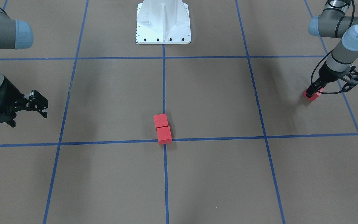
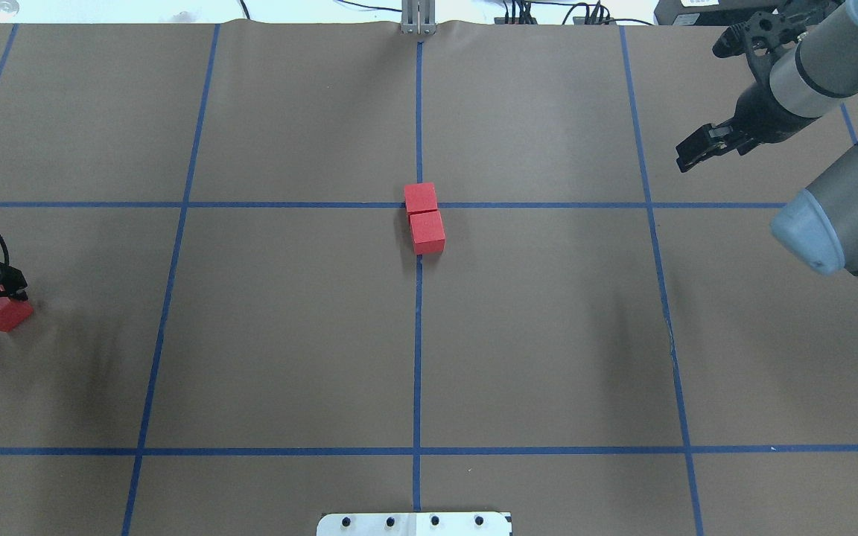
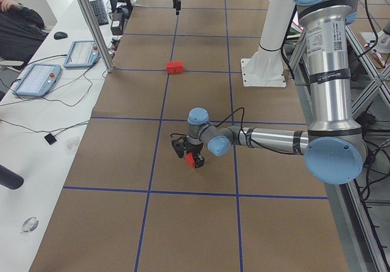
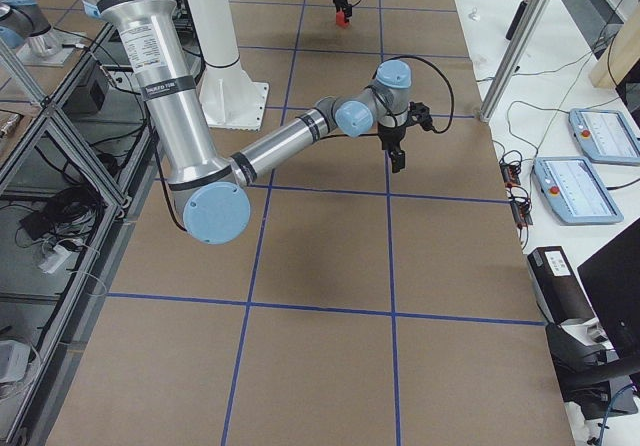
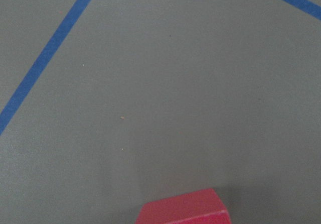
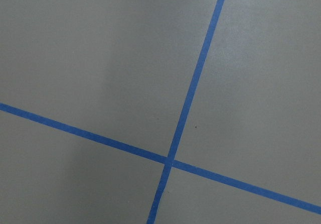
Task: Form red blocks into L shape at center
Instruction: 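Carry the held red cube toward the two-cube pair with the left gripper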
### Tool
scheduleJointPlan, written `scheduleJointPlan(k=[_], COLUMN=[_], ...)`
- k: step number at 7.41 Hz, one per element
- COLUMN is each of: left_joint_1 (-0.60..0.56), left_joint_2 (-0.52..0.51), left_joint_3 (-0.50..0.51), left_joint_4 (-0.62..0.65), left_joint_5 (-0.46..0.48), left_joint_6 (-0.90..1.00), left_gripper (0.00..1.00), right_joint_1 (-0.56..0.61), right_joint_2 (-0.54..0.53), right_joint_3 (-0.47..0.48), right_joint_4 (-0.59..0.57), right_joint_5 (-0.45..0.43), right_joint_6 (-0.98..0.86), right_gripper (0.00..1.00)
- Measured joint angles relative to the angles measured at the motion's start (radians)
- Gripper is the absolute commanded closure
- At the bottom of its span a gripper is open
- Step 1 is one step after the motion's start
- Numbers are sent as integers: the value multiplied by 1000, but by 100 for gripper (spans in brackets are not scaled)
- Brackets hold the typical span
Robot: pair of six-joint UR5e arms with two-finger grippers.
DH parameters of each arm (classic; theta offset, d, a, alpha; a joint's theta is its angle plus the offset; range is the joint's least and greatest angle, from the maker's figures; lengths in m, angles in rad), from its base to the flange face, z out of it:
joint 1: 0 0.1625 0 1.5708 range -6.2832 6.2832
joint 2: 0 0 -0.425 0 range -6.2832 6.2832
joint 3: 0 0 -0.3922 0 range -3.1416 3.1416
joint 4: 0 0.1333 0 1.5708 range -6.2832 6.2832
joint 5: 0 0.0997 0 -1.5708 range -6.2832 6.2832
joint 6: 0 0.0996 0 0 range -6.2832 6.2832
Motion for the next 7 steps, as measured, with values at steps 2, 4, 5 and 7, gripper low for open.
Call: scheduleJointPlan(k=[2, 4, 5, 7], left_joint_1=[-2, -11, -13, -20], left_joint_2=[1, 8, -3, -168], left_joint_3=[-9, -70, -103, -166], left_joint_4=[-1, 8, 41, 311], left_joint_5=[0, -7, -9, -9], left_joint_6=[-1, -2, -2, -11], left_gripper=[100, 100, 100, 100], right_joint_1=[0, 0, 0, 2], right_joint_2=[-1, -3, -4, -10], right_joint_3=[1, 2, 3, 1], right_joint_4=[0, 0, 0, -5], right_joint_5=[0, 0, 0, 0], right_joint_6=[2, 6, 7, 8], right_gripper=[1, 1, 1, 1])
